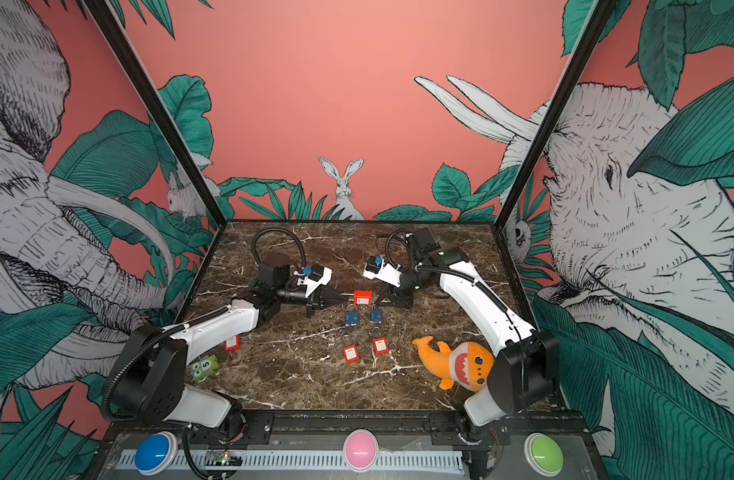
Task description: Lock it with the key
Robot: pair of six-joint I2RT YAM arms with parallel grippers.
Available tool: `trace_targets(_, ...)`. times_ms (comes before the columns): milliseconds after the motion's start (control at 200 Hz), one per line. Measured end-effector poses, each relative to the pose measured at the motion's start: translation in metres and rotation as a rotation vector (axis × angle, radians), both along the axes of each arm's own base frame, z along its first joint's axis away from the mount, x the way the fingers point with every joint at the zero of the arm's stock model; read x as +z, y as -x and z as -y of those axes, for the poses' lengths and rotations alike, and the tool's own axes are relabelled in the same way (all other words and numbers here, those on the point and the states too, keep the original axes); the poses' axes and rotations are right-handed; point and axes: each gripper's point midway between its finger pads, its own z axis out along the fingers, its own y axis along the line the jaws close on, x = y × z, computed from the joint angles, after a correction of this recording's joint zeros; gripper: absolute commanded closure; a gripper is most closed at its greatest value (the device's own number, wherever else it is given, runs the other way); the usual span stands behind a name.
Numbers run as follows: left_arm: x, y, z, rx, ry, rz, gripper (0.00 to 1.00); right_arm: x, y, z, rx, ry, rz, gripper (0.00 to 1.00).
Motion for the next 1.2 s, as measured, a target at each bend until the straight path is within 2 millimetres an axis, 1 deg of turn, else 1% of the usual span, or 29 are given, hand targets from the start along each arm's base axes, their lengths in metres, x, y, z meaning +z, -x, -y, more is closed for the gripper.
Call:
trace_targets(220,0.001,0.0,0.0,0.002,0.0,0.004,1.0,0.001,0.002,-0.001,0.018,-0.013,0.001,0.79)
trace_targets(370,0.002,0.0,0.001,0.006,0.0,0.01,1.0,0.001,0.0,-0.003,0.023,-0.016,0.037,0.82)
trace_targets(490,0.005,0.001,0.001,0.007,0.003,0.017,1.0,-0.006,0.001,-0.003,0.02,-0.013,0.1,0.82)
trace_targets(530,0.005,0.002,0.001,0.006,0.004,0.017,1.0,-0.009,0.003,-0.002,0.017,-0.009,0.121,0.78)
trace_targets(575,0.006,0.002,0.002,0.005,0.004,0.016,1.0,-0.01,0.003,-0.001,0.012,-0.005,0.141,0.77)
trace_targets(805,0.009,0.002,0.002,0.005,0.013,0.02,1.0,-0.003,-0.003,0.0,-0.004,-0.005,0.228,0.7)
trace_targets(961,0.008,0.002,0.002,0.004,0.013,0.018,1.0,-0.003,-0.001,0.001,0.007,0.001,0.226,0.76)
trace_targets(1106,0.008,0.003,0.002,0.0,0.01,0.025,1.0,0.007,0.001,-0.003,0.035,-0.024,0.226,0.82)
trace_targets(1196,0.007,0.005,0.001,-0.004,0.005,0.031,1.0,0.009,0.004,-0.004,0.05,-0.032,0.212,0.86)
